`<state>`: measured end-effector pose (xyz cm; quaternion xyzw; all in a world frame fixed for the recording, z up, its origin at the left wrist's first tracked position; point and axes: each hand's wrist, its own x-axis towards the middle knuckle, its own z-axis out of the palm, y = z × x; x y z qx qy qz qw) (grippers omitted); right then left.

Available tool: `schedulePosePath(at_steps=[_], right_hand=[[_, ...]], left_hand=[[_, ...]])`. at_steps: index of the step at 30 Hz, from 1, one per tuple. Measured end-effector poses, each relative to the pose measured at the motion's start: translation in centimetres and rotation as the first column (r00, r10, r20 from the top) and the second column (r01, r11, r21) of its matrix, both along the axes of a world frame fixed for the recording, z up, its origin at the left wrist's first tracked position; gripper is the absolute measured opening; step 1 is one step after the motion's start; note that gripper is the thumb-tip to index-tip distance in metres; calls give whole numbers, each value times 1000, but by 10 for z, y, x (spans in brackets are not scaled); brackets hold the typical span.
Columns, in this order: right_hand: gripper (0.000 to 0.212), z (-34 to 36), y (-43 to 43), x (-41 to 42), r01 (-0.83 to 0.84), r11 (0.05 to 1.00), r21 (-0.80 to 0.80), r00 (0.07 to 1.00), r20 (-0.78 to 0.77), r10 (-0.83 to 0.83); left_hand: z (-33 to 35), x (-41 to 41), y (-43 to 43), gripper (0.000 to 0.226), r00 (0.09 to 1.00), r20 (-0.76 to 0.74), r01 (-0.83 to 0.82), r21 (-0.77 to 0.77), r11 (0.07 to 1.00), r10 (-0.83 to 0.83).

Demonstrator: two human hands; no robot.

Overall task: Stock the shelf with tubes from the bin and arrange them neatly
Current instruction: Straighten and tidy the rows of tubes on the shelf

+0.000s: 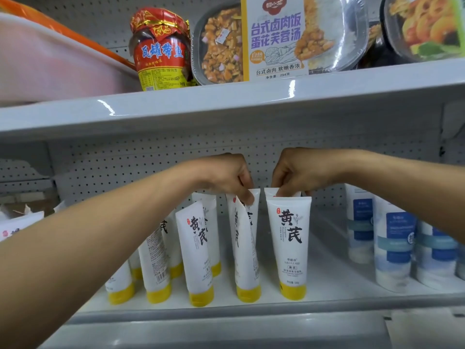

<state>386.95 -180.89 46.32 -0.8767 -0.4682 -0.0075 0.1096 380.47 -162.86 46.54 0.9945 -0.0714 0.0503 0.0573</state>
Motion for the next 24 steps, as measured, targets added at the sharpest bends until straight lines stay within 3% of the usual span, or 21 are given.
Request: schedulePosePath(at_steps=[6,18,24], right_hand=[[9,-1,-2,1,-43,998,41,998,-34,45],[14,0,-4,-3,-24,1000,13,1000,18,24],[23,13,-17,-19,-24,958,287,983,182,-29]], left_hand=[[-7,-3,1,14,999,39,42,-102,994,-39],[-5,-3,1,19,999,-7,33,-92,995,-34],[12,-30,6,16,961,264,143,-243,959,-77]])
